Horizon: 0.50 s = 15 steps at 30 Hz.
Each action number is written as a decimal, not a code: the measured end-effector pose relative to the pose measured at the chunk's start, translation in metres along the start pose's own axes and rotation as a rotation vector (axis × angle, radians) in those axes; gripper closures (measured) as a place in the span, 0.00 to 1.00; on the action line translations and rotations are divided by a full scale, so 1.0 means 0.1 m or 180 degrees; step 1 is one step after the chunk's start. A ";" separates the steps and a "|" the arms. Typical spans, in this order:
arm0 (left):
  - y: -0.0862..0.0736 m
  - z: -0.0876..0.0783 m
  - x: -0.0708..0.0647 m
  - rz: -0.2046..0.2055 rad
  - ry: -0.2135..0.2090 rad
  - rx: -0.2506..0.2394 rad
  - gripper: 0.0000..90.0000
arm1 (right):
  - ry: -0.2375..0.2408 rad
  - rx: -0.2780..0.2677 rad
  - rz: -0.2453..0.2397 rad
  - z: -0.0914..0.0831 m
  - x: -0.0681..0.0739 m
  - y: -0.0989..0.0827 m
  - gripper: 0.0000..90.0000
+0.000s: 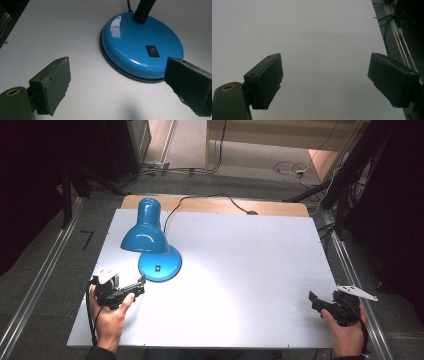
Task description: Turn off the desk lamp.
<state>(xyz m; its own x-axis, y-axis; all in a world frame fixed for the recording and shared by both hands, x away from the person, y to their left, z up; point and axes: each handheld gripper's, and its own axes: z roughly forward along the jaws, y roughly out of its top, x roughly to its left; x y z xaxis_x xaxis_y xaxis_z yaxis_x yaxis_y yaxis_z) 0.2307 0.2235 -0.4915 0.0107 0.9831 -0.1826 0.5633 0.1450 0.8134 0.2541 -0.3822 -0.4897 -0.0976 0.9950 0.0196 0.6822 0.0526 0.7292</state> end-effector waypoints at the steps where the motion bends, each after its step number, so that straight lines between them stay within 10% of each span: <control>1: 0.00 0.00 0.00 0.0000 0.0000 0.0000 0.09 | -0.0002 -0.0005 -0.0007 0.00 -0.01 0.00 0.13; 15: 0.01 0.05 -0.02 0.0042 -0.0009 0.0048 0.09 | -0.0006 0.0004 0.0000 0.01 0.01 0.00 0.13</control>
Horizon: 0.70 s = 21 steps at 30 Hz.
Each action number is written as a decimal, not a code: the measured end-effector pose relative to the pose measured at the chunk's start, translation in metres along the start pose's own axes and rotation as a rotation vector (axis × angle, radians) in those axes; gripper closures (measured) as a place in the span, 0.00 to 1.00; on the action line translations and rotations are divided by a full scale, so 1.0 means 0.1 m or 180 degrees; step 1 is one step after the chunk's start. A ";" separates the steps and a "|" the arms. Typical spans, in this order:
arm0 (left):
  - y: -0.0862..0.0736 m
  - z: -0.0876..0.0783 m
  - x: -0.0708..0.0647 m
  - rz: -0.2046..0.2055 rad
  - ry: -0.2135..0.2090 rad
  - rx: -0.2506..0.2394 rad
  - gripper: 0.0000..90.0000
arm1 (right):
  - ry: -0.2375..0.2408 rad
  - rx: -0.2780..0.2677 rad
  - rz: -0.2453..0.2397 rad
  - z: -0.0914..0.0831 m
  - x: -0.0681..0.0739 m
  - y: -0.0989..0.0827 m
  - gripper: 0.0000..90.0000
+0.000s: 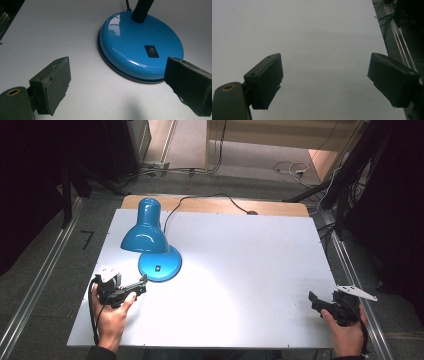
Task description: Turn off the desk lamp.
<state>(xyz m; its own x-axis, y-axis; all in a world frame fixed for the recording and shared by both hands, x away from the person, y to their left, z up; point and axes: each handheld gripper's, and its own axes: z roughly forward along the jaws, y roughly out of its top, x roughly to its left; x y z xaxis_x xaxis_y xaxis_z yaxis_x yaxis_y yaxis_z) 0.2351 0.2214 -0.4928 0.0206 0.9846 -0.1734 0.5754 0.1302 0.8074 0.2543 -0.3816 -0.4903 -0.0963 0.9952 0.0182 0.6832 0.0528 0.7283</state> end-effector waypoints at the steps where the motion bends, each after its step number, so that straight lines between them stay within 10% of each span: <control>1: 0.00 0.00 -0.01 -0.0008 0.0001 -0.0009 0.09 | -0.0003 0.0006 -0.0005 0.00 0.00 0.00 0.13; 21: 0.05 0.06 -0.09 0.0014 -0.0017 -0.0046 0.11 | -0.0027 0.0010 -0.0043 0.01 0.02 0.00 0.13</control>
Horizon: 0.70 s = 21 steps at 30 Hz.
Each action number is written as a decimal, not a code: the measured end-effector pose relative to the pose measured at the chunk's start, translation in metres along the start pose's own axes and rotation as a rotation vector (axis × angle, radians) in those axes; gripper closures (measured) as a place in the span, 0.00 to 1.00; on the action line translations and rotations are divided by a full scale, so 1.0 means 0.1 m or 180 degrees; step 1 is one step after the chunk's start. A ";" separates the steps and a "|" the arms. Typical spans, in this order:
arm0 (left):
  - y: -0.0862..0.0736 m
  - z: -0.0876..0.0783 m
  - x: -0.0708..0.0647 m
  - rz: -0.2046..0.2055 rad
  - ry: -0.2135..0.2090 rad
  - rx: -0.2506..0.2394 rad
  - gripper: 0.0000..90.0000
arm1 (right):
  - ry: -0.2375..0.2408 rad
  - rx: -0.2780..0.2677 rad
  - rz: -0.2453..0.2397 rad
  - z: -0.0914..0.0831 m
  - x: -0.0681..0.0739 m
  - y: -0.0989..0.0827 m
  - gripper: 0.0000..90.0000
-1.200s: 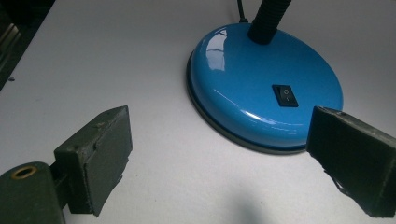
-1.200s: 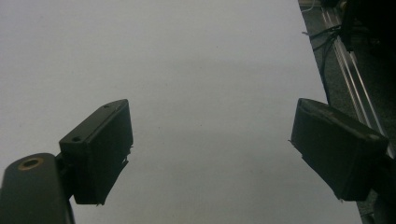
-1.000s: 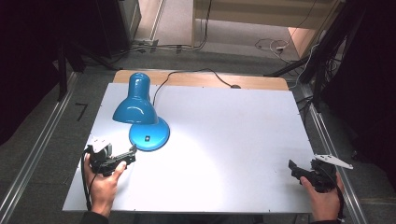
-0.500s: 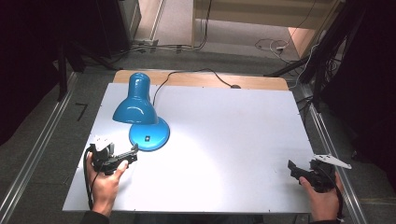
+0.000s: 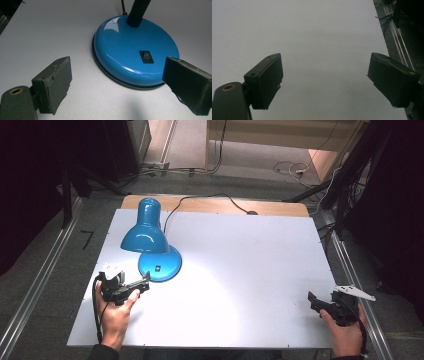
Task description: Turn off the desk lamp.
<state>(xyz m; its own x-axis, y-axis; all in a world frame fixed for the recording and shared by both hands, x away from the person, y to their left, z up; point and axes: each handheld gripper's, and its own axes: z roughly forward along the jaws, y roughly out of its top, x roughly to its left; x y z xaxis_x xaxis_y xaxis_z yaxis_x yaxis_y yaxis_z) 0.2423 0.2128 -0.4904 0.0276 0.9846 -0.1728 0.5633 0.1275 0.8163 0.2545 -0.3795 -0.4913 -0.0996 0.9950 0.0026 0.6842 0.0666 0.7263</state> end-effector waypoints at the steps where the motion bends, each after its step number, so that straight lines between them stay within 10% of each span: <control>1: 0.00 0.00 0.00 0.0000 0.0000 0.0000 0.11 | 0.0000 0.0000 0.0000 0.00 0.00 0.00 0.13; 16: 0.02 0.06 -0.07 0.0061 -0.0027 0.0005 0.25 | 0.0009 -0.0010 -0.0014 0.00 0.01 0.00 0.13; 21: 0.04 0.08 -0.10 0.0097 -0.0138 -0.0026 0.51 | 0.0010 -0.0015 -0.0020 0.00 0.02 0.00 0.13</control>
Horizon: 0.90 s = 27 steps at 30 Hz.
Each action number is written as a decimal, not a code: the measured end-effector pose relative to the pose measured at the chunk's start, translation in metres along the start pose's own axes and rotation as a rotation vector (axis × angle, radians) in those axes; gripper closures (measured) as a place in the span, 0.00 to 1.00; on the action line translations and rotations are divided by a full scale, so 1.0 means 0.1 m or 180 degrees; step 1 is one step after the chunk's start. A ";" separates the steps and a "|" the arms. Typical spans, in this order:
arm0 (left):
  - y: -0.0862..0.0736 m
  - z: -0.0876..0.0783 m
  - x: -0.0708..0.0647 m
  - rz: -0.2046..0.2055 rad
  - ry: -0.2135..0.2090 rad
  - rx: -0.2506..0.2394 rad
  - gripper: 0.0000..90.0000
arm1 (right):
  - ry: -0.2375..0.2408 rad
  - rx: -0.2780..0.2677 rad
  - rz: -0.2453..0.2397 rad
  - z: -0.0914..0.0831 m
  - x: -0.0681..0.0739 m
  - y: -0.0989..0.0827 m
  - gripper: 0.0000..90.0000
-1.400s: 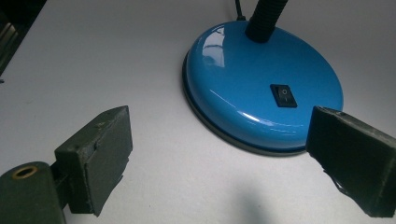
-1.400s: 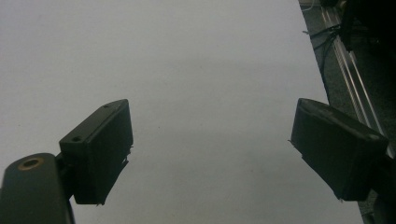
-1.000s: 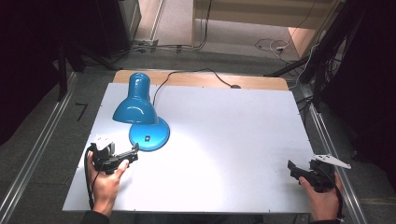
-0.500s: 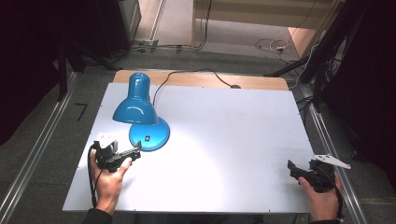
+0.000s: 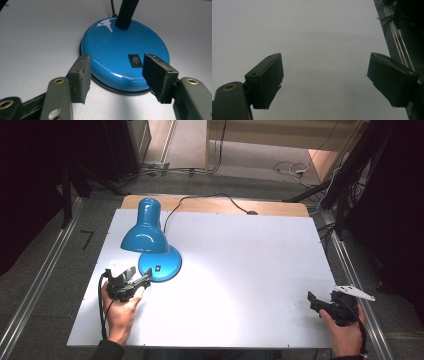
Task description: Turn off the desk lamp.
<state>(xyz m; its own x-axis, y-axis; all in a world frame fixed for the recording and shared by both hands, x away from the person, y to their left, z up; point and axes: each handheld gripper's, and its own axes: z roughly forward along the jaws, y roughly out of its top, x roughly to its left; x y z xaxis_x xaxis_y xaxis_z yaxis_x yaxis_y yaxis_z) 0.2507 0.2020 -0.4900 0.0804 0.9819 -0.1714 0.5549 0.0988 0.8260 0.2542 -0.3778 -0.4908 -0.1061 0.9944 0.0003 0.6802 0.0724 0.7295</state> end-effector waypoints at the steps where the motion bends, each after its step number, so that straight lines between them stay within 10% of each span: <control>1: 0.00 0.00 0.00 0.0000 0.0000 0.0000 0.56 | 0.0000 0.0000 0.0000 0.00 0.00 0.00 0.13; 10: 0.05 0.07 -0.12 0.0210 -0.0062 0.0003 1.00 | -0.0011 -0.0006 -0.0006 0.00 0.00 0.00 0.14; 27: 0.06 0.18 -0.17 0.0185 -0.0152 0.0031 1.00 | -0.0014 -0.0010 -0.0018 0.00 0.01 0.00 0.14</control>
<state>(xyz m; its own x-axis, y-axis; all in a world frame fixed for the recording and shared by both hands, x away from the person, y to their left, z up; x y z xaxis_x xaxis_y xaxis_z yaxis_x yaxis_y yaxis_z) 0.2671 0.1831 -0.4917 0.1520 0.9771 -0.1489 0.5561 0.0400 0.8302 0.2544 -0.3772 -0.4910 -0.1067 0.9943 -0.0067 0.6773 0.0777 0.7316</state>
